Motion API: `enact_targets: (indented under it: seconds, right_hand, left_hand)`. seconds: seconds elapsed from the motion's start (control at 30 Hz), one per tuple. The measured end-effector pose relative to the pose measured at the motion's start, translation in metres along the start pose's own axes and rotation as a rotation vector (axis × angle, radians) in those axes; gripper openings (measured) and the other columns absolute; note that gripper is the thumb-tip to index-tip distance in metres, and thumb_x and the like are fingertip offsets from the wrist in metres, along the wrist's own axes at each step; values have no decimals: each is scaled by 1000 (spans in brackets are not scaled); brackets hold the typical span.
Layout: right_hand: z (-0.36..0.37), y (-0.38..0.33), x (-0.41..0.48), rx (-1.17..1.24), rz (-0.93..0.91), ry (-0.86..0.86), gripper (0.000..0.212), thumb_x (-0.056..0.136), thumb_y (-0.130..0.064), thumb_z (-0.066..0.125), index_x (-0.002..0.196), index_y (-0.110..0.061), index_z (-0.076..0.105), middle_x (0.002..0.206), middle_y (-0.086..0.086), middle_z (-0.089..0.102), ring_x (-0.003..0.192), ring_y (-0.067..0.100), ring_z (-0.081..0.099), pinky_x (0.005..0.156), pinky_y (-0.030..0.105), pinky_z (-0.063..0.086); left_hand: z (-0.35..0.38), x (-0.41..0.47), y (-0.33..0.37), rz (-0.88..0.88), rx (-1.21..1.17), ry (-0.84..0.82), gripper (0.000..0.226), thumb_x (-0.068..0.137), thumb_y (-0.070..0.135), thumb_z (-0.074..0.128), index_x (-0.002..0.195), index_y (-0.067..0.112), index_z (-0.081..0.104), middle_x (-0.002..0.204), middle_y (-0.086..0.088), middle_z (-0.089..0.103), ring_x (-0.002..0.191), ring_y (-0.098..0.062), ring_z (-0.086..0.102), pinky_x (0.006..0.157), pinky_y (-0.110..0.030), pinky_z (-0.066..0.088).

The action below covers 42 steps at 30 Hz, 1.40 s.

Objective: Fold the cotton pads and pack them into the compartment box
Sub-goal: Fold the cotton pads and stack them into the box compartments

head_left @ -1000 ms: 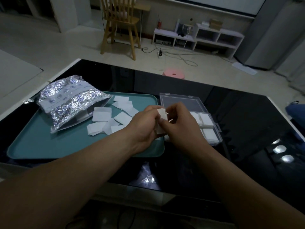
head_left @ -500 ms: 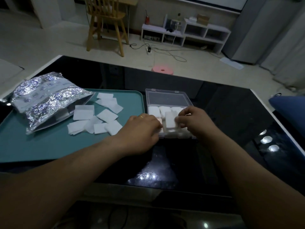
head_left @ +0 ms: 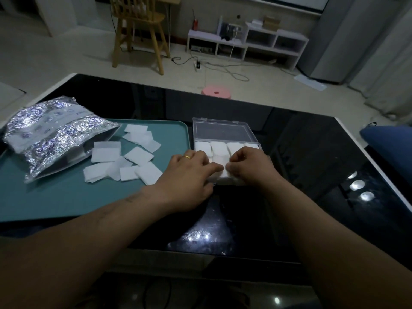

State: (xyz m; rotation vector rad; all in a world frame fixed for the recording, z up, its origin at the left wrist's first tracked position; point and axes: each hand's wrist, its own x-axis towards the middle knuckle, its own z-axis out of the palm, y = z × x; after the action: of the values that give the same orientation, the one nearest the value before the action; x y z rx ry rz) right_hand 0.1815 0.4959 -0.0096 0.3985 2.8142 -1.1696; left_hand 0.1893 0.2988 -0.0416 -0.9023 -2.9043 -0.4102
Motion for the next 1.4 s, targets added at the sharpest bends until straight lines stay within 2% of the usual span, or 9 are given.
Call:
enact_targets:
  seconds: [0.2, 0.43, 0.63, 0.8, 0.9, 1.0, 1.13, 1.27, 1.4]
  right_hand:
    - [5, 6, 2, -154, -62, 41, 12, 88, -25, 78, 88, -24, 66, 89, -6, 69, 85, 12, 65, 70, 32, 50]
    - [8, 8, 5, -188, -77, 72, 19, 96, -38, 64, 83, -24, 67, 89, -4, 72, 88, 18, 66, 82, 39, 56]
    - [9, 3, 5, -194, -29, 96, 18, 93, -34, 65, 79, -22, 68, 83, -5, 70, 84, 18, 66, 74, 36, 54]
    - [8, -22, -5, -97, -207, 236, 18, 99, -30, 62, 82, -24, 61, 79, -8, 63, 73, 9, 59, 61, 28, 42]
    - [26, -48, -10, -109, -347, 177, 19, 98, -31, 62, 81, -22, 62, 78, -8, 63, 73, 14, 58, 63, 31, 37]
    - [55, -76, -16, -180, -466, 43, 13, 99, -27, 62, 101, -22, 73, 92, -8, 69, 89, 17, 64, 74, 30, 43]
    - [94, -101, -21, -360, -481, -163, 29, 98, -30, 62, 126, -24, 65, 118, 1, 73, 110, 26, 66, 88, 34, 51]
    - [126, -111, -29, -552, -429, -276, 64, 85, -58, 74, 134, -23, 50, 131, 6, 59, 118, 31, 59, 89, 39, 48]
    - [143, -118, -34, -666, -506, -199, 47, 91, -44, 68, 126, -18, 49, 127, 11, 57, 110, 35, 60, 80, 40, 46]
  left_hand:
    - [3, 3, 4, 1, 15, 24, 39, 94, 49, 49, 132, 43, 54, 121, 4, 46, 121, -24, 42, 103, -44, 31]
    - [5, 4, 3, -24, 16, 23, 54, 91, 57, 50, 141, 36, 46, 143, -1, 42, 137, -27, 34, 111, -49, 25]
    - [1, 6, 3, -49, 1, 27, 51, 92, 57, 50, 137, 34, 55, 143, -1, 43, 137, -28, 35, 111, -48, 25]
    - [-37, 1, -23, -169, -146, 187, 49, 93, 40, 56, 140, 29, 58, 139, -2, 49, 132, -27, 42, 109, -46, 33]
    - [-62, -18, -67, -255, -224, 266, 41, 91, 28, 52, 130, 20, 64, 130, -8, 55, 123, -31, 51, 106, -44, 41]
    - [-74, -49, -110, -362, -241, 223, 31, 97, 12, 54, 126, 18, 65, 124, -6, 58, 108, -23, 57, 95, -34, 43]
    - [-73, -83, -136, -410, -92, 13, 31, 96, 27, 62, 127, 26, 62, 125, -1, 58, 111, -24, 59, 94, -39, 46]
    - [-63, -91, -140, -363, 56, -178, 58, 86, 57, 66, 136, 32, 52, 134, -4, 53, 123, -28, 50, 102, -46, 46]
    - [-54, -83, -136, -322, 144, -171, 57, 86, 69, 59, 134, 38, 53, 127, -1, 52, 123, -27, 47, 92, -41, 46]
